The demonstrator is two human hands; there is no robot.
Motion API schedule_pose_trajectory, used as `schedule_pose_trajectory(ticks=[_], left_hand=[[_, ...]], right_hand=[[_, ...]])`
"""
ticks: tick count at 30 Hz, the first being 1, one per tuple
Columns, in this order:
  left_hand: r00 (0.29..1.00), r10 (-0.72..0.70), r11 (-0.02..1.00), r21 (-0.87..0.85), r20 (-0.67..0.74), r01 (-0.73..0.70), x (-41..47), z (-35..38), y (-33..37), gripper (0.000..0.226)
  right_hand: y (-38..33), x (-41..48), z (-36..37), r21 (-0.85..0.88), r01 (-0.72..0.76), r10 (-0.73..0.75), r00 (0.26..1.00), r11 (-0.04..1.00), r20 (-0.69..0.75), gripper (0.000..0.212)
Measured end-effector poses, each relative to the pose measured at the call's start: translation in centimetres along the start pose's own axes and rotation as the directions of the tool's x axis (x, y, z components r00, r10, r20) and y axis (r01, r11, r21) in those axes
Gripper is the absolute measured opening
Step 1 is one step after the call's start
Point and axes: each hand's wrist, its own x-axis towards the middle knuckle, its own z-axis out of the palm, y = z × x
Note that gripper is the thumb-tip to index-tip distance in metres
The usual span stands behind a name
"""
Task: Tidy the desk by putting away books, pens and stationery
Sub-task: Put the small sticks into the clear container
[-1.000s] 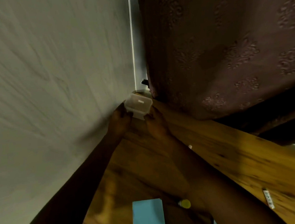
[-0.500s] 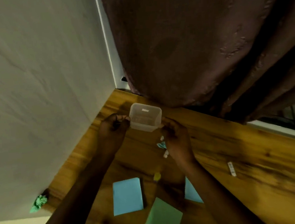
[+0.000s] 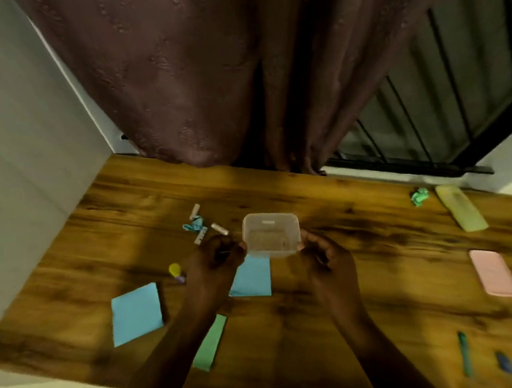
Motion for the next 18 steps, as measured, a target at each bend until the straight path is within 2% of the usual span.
schedule_pose_trajectory(ticks=[3,6,9,18], left_hand=[[0.999,-0.023,0.999,0.035,0.049,0.022,-2.0,3.4,-1.0,0.005],[0.995,-0.048,0.993,0.111,0.083,0.039,-3.5,5.9,-1.8,0.009],[0.991,-0.017,0.981,0.194,0.132,-0.009,-4.6,7.8,-2.5,0.014],[0.983,-0.092,0.978,0.2,0.161,0.059,-5.8,10.1,-3.0,0.012]], right_hand=[[2.5,-1.7,-3.3,-0.008,-0.056,0.056,0.997,0.998,-0.054,0.033],[4.6,-2.8,-5.9,-0.047,-0.095,0.092,0.993,0.994,-0.073,0.03],[6.6,-3.2,-7.9,-0.057,-0.119,0.114,0.99,0.991,-0.082,0.027],[9.5,-3.6,-9.9,-0.069,-0.172,0.167,0.983,0.983,-0.069,0.025]])
